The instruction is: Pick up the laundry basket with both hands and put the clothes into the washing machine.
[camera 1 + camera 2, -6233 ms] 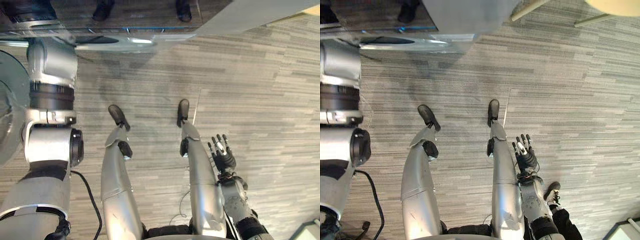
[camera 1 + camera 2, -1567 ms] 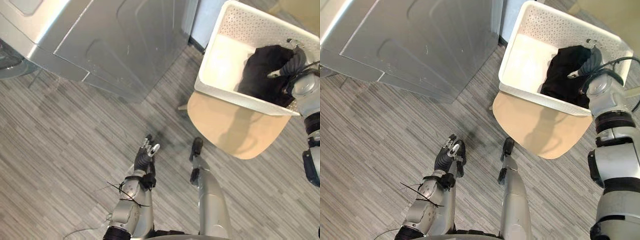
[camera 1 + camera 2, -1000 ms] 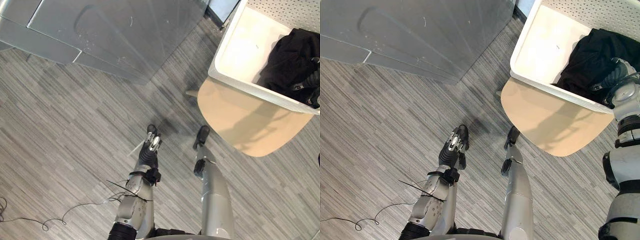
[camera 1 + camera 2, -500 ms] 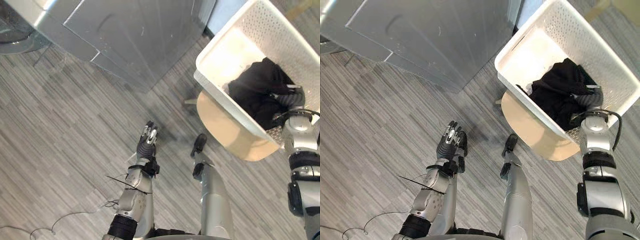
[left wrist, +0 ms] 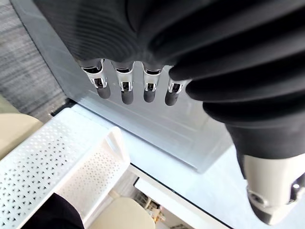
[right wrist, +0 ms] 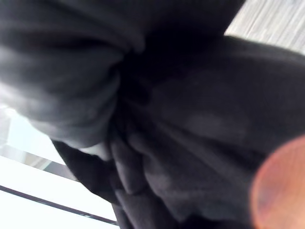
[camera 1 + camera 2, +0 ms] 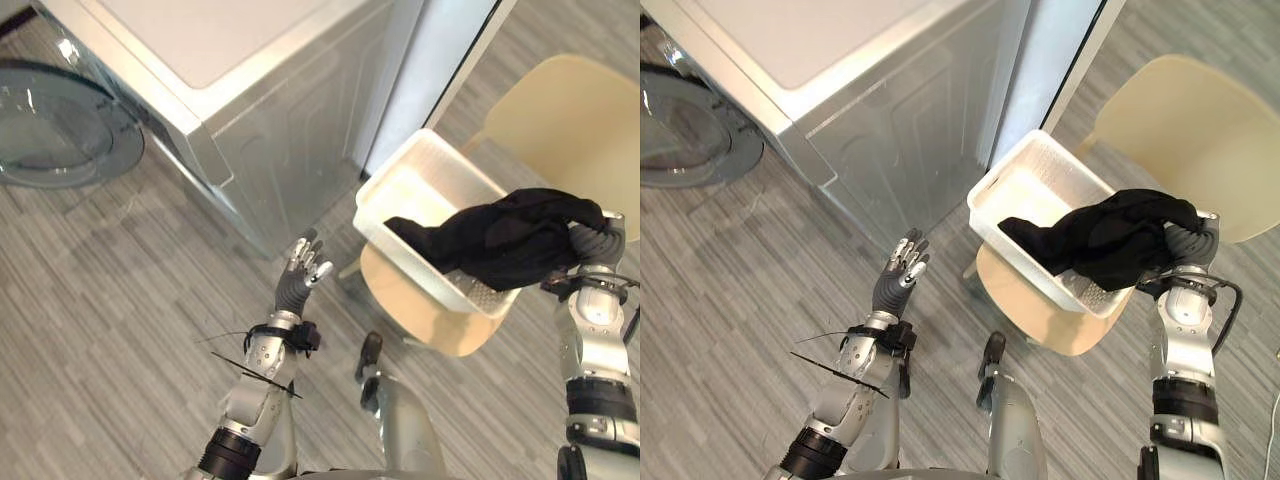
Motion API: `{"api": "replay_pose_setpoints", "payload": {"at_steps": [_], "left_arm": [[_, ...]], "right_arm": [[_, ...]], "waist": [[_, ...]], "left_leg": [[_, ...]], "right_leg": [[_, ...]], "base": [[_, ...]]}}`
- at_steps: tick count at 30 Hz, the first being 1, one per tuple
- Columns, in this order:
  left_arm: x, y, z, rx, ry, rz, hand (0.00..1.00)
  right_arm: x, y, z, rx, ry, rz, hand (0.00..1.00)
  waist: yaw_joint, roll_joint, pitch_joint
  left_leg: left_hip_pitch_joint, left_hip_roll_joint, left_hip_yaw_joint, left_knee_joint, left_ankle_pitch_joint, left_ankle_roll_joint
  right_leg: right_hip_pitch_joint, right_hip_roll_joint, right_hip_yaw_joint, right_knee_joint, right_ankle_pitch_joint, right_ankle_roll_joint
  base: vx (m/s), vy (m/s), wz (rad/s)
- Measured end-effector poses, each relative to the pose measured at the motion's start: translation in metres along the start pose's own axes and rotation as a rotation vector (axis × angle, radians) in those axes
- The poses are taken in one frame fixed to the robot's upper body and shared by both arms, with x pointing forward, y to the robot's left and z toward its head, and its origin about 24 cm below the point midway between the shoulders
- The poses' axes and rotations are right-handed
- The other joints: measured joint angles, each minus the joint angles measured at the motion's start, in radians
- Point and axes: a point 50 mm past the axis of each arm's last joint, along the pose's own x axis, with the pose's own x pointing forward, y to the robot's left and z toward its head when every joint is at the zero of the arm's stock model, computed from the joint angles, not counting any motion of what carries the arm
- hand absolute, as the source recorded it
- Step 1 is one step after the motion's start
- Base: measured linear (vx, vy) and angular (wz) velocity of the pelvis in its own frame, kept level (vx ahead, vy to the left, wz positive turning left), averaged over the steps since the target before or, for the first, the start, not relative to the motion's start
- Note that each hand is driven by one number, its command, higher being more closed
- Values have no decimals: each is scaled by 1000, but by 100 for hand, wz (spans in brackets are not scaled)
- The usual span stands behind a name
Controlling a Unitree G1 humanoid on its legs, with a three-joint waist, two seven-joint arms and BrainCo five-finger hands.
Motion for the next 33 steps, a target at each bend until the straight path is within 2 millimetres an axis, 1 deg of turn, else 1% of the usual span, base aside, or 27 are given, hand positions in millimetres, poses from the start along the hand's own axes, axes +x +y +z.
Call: {"api": "replay_pose_setpoints", "payload": {"at_steps": [2,3,5,7,8,9,10,12,13,15,18,20,22,25,26,27,29,31,33], "left_arm": [[-2,3,0,94,9,-38,0],[-2,4,0,120,8,-47,0],[-2,6,8,206,-14,-81,0],[1,7,15,283,-39,-114,0],[0,8,17,327,-46,-127,0],[0,8,17,354,-45,-138,0],[1,7,17,390,-47,-157,0],[5,-1,20,487,-64,-235,0],[6,-1,21,510,-66,-250,0],[13,-10,16,595,-67,-313,0],[22,-18,9,676,-52,-377,0],[31,-25,7,747,-46,-436,0],[37,-27,8,773,-55,-444,0],[52,-31,17,830,-84,-443,0],[59,-31,21,864,-101,-427,0],[65,-33,23,895,-108,-412,0],[73,-36,26,913,-121,-387,0],[81,-42,30,922,-133,-356,0],[93,-43,35,935,-134,-246,0]], "right_arm": [[-7,6,2,-57,-25,53,100],[-8,7,2,-70,-31,69,100],[-9,11,4,-95,-51,113,100],[-10,14,11,-89,-81,148,100],[-11,20,15,-85,-100,187,100],[-12,24,18,-84,-114,217,100],[-13,27,21,-79,-136,243,100],[-12,34,33,-81,-189,316,100],[-12,37,36,-77,-199,337,100],[-11,49,51,-49,-259,408,100],[-10,60,68,23,-318,456,100],[-15,67,82,101,-366,498,100],[-18,71,88,135,-383,531,100],[-25,81,97,194,-409,592,100],[-28,88,101,225,-417,629,100],[-32,92,105,242,-431,662,100],[-39,97,111,281,-445,702,100],[-42,98,115,303,-457,717,100],[-48,104,117,349,-449,753,100]], "waist": [[-9,-8,-59],[-12,-9,-74],[-36,-10,-104],[-46,-9,-111],[-60,-10,-136],[-63,-11,-157],[-66,-9,-174],[-84,-9,-202],[-88,-11,-212],[-100,-10,-239],[-112,-9,-245],[-118,-10,-246],[-121,-10,-246],[-132,-9,-246],[-142,-8,-246],[-142,-8,-246],[-146,-7,-246],[-145,-3,-247],[-145,9,-253]], "left_leg": [[60,-14,21,-41,-2,-2],[72,-15,23,-51,-2,-2],[115,-17,37,-60,-4,-3],[163,-16,59,-61,-16,-6],[185,-12,74,-58,-29,-7],[205,-10,85,-55,-41,-7],[221,-5,98,-47,-54,-8],[266,5,120,-31,-83,-9],[274,6,127,-32,-87,-9],[299,6,156,-31,-103,-9],[305,4,171,-29,-111,-7],[307,2,182,-29,-112,-7],[307,1,183,-29,-112,-7],[305,0,182,-29,-112,-7],[304,-1,181,-29,-112,-7],[304,-3,180,-30,-112,-6],[303,-8,178,-32,-111,-6],[300,-12,175,-32,-111,-6],[300,-17,170,-33,-110,-5]], "right_leg": [[43,5,26,-43,10,7],[53,5,31,-57,15,6],[95,11,55,-96,32,8],[134,16,81,-111,36,10],[152,21,98,-124,38,14],[165,25,113,-132,39,15],[180,30,129,-141,40,16],[221,40,159,-160,43,20],[225,41,167,-161,43,20],[236,43,198,-172,50,25],[237,41,221,-180,59,26],[237,40,235,-193,69,24],[236,40,237,-194,69,24],[234,40,239,-196,67,17],[234,39,239,-196,67,17],[233,38,239,-197,67,17],[232,35,239,-198,67,17],[232,33,236,-199,73,26],[233,29,230,-199,74,27]], "base": [[90,20,-26],[112,35,-27],[118,39,-27],[111,51,-37],[92,43,-43],[99,38,-51],[114,40,-53],[92,47,-45],[61,49,-34],[24,43,-37],[-31,36,-25],[-50,22,-15],[-38,4,-6],[-10,-1,-1],[0,0,0],[0,0,0],[3,11,2],[15,23,6],[29,30,8]]}}
